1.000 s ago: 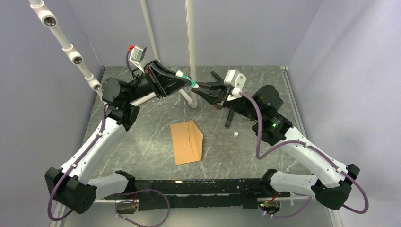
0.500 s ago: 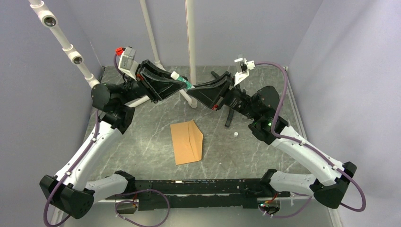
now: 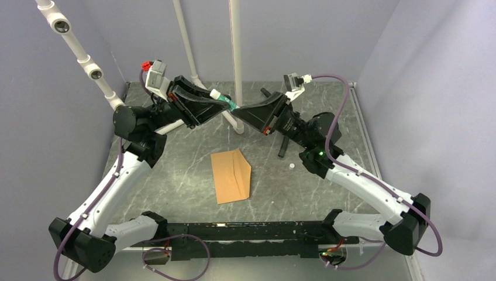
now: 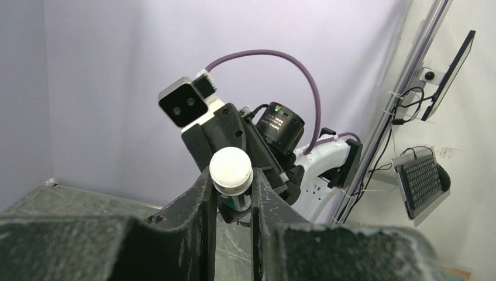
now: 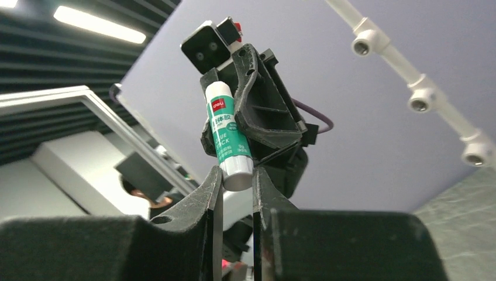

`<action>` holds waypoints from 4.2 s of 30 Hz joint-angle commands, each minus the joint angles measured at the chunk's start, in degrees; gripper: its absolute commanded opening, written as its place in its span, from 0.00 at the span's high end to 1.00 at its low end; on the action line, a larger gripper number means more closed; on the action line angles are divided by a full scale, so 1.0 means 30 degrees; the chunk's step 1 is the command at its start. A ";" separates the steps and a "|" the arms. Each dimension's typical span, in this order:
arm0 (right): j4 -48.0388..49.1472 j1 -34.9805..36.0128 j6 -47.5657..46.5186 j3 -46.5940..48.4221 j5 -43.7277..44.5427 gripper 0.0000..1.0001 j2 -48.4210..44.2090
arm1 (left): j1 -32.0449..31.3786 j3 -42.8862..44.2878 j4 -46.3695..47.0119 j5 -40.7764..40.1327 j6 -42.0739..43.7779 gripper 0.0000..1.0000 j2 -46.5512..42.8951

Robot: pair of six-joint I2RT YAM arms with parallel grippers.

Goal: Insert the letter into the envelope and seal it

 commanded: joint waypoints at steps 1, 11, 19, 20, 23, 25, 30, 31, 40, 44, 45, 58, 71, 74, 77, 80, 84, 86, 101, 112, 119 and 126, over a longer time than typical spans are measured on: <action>0.3744 -0.0043 0.4398 -0.0390 0.0910 1.00 0.0170 | -0.0071 -0.0182 0.0757 0.0426 0.1221 0.98 -0.0377; -0.0746 -0.0040 -0.0597 0.0796 0.1210 0.53 -0.0488 | -0.0071 -0.0418 -0.1379 -0.3904 -0.0032 0.97 -0.0879; -0.6042 -0.0018 -1.8314 0.1858 0.2303 0.27 -0.3132 | -0.0071 -0.1206 -0.4280 -0.6300 -0.5547 0.98 -0.0848; -0.6330 0.0004 -2.0216 0.1888 0.1960 0.27 -0.3284 | -0.0071 -0.1130 -0.4518 -0.6280 -0.6270 0.98 -0.0643; -0.7135 0.0011 -2.4841 0.1987 0.0483 0.28 -0.3416 | -0.0071 -0.0392 -0.5589 -0.5688 -0.7191 0.98 0.0033; -0.7730 0.0054 -2.6699 0.2238 0.0186 0.29 -0.3227 | -0.0071 0.0017 -0.5893 -0.5106 -0.7427 0.98 0.0399; -0.8038 0.0425 -3.0039 0.2371 0.1231 0.36 -0.2627 | -0.0071 -0.0160 -0.5671 -0.4962 -0.7718 0.98 0.0593; -0.8004 0.0484 -3.0617 0.2366 0.1368 0.39 -0.2518 | -0.0071 -0.0186 -0.5658 -0.4992 -0.7747 0.98 0.0596; -0.8747 0.0744 -3.2867 0.2534 0.1189 0.46 -0.1849 | -0.0071 -0.0233 -0.4505 -0.4370 -0.8748 0.98 0.1162; -0.8106 0.0751 -3.2620 0.2353 0.0948 0.47 -0.1725 | -0.0071 -0.0313 -0.4738 -0.4547 -0.8556 0.98 0.1022; -0.8149 0.0744 -3.2566 0.2396 0.0863 0.48 -0.1610 | -0.0071 -0.0307 -0.4662 -0.4464 -0.8592 0.98 0.1034; -0.7177 0.0744 -3.1288 0.1925 0.0213 0.69 -0.1314 | -0.0071 -0.1058 -0.3586 -0.4525 -0.9463 0.98 0.1003; -0.5077 0.0744 -2.5670 0.1916 0.1019 0.85 -0.0837 | -0.0081 -0.1239 -0.3455 -0.4525 -0.8905 0.98 0.0878; -0.3257 0.0737 -2.1128 0.1493 0.1788 0.89 -0.0935 | -0.0100 -0.1513 -0.3020 -0.4588 -0.8130 0.98 0.0691; -0.1525 0.0741 -1.6495 0.1329 0.2519 0.91 -0.1059 | -0.0100 -0.1847 -0.2135 -0.4386 -0.6886 0.98 0.0519; -0.0528 0.0723 -1.1845 0.1104 0.4084 0.92 -0.1209 | -0.0099 -0.2007 -0.1098 -0.3733 -0.5281 0.98 0.0481; 0.1459 0.0700 -0.7537 -0.0031 0.6084 0.96 -0.1567 | -0.0100 -0.3169 0.3417 -0.2837 -0.4288 0.98 0.0436; 0.2759 0.0686 -0.5567 -0.0701 0.6508 0.96 -0.1618 | -0.0093 -0.3237 0.4948 -0.2250 -0.4338 0.98 0.0605; 0.7757 0.0718 0.3884 -0.3091 0.7331 0.89 -0.0204 | -0.0086 -0.1762 0.4595 0.0096 -0.1891 0.98 0.0596; -0.0728 0.0746 -1.4353 -0.1591 0.3530 0.34 -0.3447 | -0.0100 -0.1402 0.0382 -0.3705 -0.4275 0.98 -0.0213; -0.2669 0.0744 -2.7084 -0.0255 0.2012 0.37 -0.3342 | -0.0084 -0.2253 0.0174 -0.6146 -1.0494 0.98 0.0295; -0.4422 0.0744 -3.0816 0.2740 0.1081 0.36 -0.1280 | -0.0091 -0.1692 0.1420 -0.5072 -1.3349 0.97 0.1767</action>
